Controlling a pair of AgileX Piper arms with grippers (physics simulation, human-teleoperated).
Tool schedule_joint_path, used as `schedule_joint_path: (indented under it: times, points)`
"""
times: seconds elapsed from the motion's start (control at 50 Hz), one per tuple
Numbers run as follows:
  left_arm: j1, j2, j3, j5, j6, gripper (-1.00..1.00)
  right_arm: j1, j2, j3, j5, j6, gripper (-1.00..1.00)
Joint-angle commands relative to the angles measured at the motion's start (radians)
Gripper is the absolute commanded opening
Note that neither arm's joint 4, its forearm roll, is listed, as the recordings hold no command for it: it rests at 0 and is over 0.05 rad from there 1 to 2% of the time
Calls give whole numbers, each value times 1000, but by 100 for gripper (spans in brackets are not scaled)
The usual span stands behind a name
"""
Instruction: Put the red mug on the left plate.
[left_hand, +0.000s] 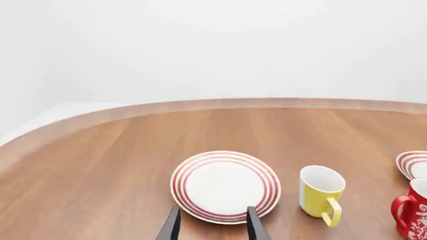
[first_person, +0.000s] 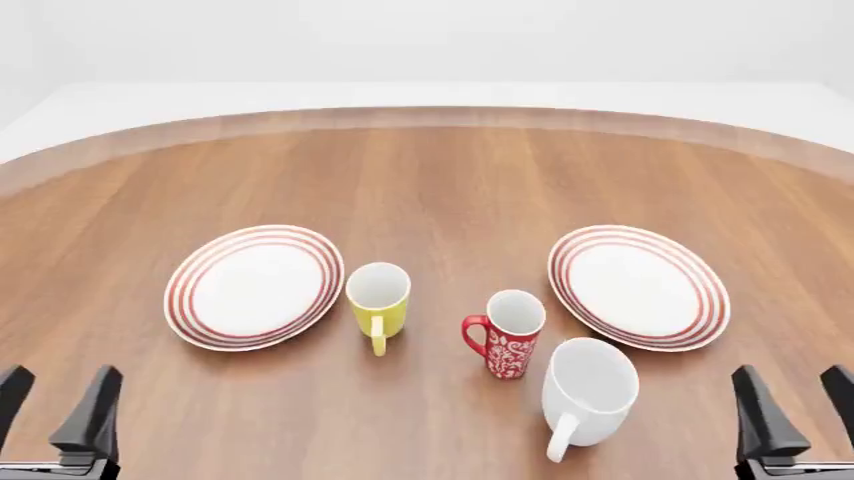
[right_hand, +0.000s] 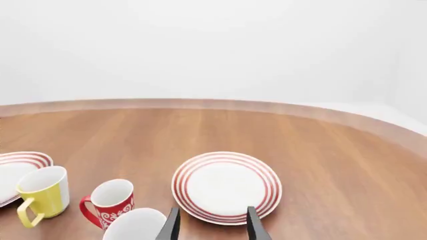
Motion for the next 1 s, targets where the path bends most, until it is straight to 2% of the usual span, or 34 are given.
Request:
schedule_joint_path:
  times: [0.02, 0.18, 0.42, 0.56, 0.58, 0.76, 0.88, 0.98, 1.0]
  points:
    - [-1, 15, -2, -8, -4, 100, 2, 0, -15, 6, 2, 100]
    - [-3, 58, 0, -45, -12, 100, 4, -1, -3, -17, 5, 100]
    - [-15, 50, -8, -25, -22, 100, 6, -1, -1, -23, 5, 100]
    - [-66, 158, -68, -58, -9, 100, 4, -1, -18, -1, 8, 100]
    - [-103, 188, -77, -63, -9, 100, 3, 0, -3, -15, 9, 100]
    - [-130, 265, -177, -51, -13, 100, 2, -1, -1, -13, 10, 100]
    - [-186, 305, -210, -51, 48, 100, 0, -2, 0, -13, 10, 100]
    - [-211, 370, -233, -83, 65, 100, 2, -1, -4, -10, 7, 100]
    - [-245, 414, -233, -107, 103, 100, 3, -1, -7, -7, 6, 100]
